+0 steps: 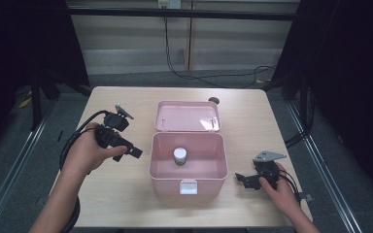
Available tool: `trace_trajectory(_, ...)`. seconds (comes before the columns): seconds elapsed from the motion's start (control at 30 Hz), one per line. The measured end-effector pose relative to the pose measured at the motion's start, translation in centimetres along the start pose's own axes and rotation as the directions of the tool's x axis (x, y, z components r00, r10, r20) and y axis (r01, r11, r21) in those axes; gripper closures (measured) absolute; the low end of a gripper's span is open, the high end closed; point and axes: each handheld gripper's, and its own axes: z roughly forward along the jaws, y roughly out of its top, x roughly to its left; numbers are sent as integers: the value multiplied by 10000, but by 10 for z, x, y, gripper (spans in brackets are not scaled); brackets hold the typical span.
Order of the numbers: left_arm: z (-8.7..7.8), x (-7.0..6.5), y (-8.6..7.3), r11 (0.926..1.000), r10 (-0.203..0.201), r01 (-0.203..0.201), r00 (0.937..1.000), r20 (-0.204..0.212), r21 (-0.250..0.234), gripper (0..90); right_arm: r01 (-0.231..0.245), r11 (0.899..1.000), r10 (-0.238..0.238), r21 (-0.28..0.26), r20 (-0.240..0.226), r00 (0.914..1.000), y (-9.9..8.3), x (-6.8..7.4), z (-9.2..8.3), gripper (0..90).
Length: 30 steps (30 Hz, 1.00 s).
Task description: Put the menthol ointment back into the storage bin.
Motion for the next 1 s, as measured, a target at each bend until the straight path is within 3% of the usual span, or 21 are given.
trace_trajectory(0.37, 30, 24, -31, 9986, -526, 524, 9985, 138, 117, 224, 23, 10000, -23, 8, -8, 10000, 0, 0, 0, 66)
trace_trajectory(0.6, 49, 31, -45, 9972, -642, 635, 9978, 160, 405, 225, 27, 10000, -27, 9, -13, 10000, 0, 0, 0, 66)
trace_trajectory(0.77, 60, 35, -56, 9966, -786, 772, 9957, 486, 292, 223, 36, 10000, -36, 1, -6, 10000, 0, 0, 0, 66)
trace_trajectory(1.0, 76, 43, -73, 9955, -929, 921, 9950, 369, 215, 223, 16, 10000, -16, 12, -12, 10000, 0, 0, 0, 66)
